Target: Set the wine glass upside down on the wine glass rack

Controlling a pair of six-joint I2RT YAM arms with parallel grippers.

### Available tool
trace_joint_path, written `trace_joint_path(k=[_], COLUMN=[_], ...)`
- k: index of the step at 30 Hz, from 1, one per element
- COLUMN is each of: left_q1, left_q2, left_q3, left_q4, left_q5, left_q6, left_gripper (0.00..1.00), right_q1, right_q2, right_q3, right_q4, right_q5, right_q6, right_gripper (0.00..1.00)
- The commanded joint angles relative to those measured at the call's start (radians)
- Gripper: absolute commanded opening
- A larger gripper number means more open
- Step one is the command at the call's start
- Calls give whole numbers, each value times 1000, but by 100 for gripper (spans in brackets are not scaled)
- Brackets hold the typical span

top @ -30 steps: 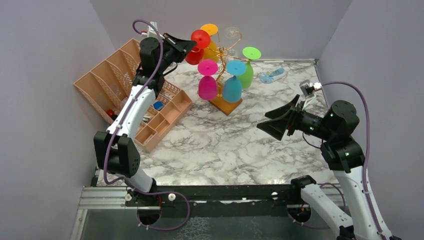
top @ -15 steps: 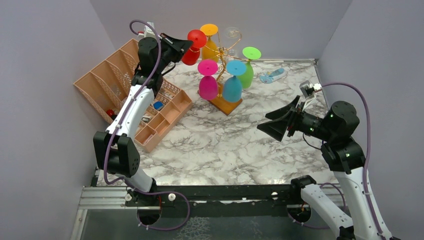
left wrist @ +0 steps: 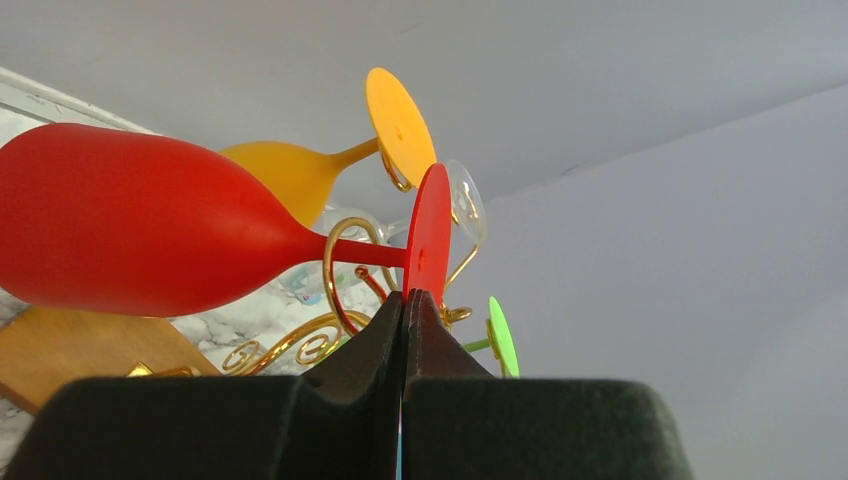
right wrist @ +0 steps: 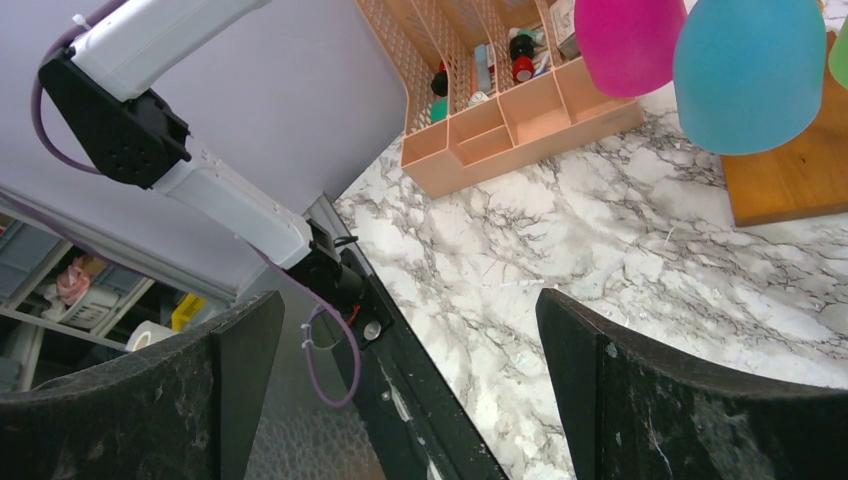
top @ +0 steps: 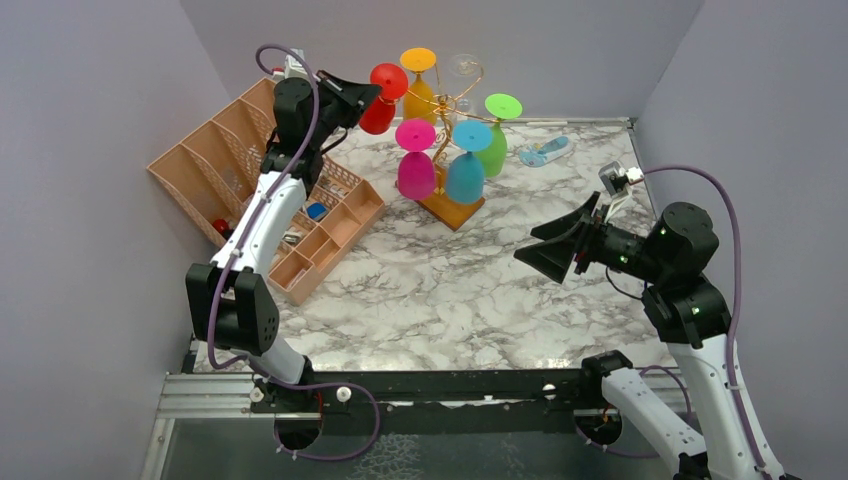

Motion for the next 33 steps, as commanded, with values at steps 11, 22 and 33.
trace_joint_path(k=[11,22,33], left_q1=[21,23,23], left_q2=[-74,-73,-77], left_q3=[-65,-96,-119], left_q4=[48,62,66], left_q5=[13,38,42], left_q6=[-40,-54,-49], left_gripper=[0,0,10], right_q1=[5,5,5], right_q2=[-2,-10,-13], right_q3=[8,6,0], right_q4=[-1,-7,-9], right_q5=[18,17,19], right_q6=[-14,-15,-18], right_gripper=[100,100,100])
